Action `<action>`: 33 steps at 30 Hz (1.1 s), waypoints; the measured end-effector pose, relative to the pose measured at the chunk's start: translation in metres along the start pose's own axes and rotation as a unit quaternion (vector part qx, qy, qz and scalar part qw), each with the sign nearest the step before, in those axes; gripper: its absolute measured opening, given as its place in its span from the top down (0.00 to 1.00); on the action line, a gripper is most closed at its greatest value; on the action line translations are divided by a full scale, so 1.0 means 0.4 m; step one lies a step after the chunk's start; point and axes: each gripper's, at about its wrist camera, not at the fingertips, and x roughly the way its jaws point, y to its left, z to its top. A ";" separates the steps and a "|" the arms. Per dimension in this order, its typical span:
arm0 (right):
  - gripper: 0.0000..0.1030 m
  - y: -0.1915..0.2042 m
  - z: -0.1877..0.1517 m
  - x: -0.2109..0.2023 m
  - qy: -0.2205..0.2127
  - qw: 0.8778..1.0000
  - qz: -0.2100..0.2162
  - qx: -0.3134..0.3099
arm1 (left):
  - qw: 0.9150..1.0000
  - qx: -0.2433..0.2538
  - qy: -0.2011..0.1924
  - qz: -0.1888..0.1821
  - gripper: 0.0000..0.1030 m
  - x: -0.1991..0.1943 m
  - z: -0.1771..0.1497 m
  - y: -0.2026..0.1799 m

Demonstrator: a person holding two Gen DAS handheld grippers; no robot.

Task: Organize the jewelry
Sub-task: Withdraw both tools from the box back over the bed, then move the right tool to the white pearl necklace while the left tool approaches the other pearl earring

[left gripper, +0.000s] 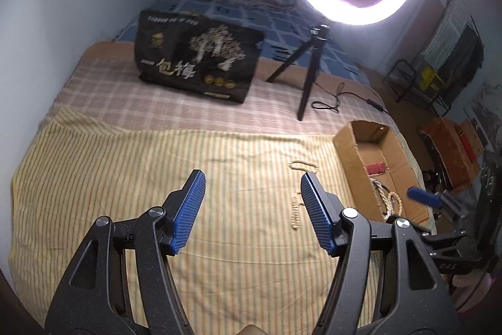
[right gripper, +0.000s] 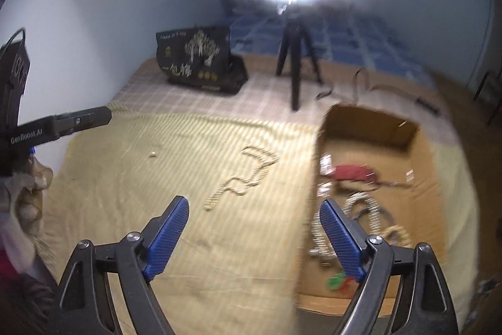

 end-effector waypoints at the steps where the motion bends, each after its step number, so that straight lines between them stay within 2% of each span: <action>1: 0.17 0.002 0.005 0.013 0.007 1.000 0.008 0.008 | 1.000 -0.008 0.005 0.001 0.37 0.007 0.003 0.019; 3: 0.19 0.005 0.017 0.051 0.027 0.999 0.023 0.037 | 1.000 -0.026 0.018 0.000 0.37 0.024 0.007 0.055; 5: 0.30 0.005 0.029 0.097 0.051 0.996 0.034 0.069 | 0.998 -0.047 0.029 0.002 0.38 0.039 0.008 0.092; 6: 0.37 0.006 0.032 0.113 0.060 0.995 0.035 0.078 | 0.998 -0.059 0.034 0.003 0.43 0.050 0.009 0.113; 7: 0.39 0.003 0.036 0.139 0.074 0.992 0.037 0.093 | 0.997 -0.067 0.040 0.005 0.48 0.061 0.009 0.129; 11: 0.43 -0.011 0.042 0.213 0.113 0.984 0.045 0.128 | 0.995 -0.078 0.065 0.005 0.52 0.110 0.000 0.166; 13: 0.52 -0.019 0.042 0.243 0.129 0.981 0.038 0.138 | 0.994 -0.072 0.078 0.007 0.61 0.138 -0.005 0.168; 20: 0.59 -0.034 0.049 0.312 0.156 0.975 0.018 0.158 | 0.991 -0.062 0.116 0.010 0.64 0.223 -0.028 0.170; 22: 0.63 -0.037 0.053 0.322 0.161 0.974 0.008 0.158 | 0.991 -0.064 0.120 0.009 0.68 0.234 -0.030 0.175; 33: 0.63 -0.042 0.065 0.370 0.170 0.969 -0.009 0.181 | 0.985 -0.103 0.136 -0.001 0.68 0.286 -0.035 0.225</action>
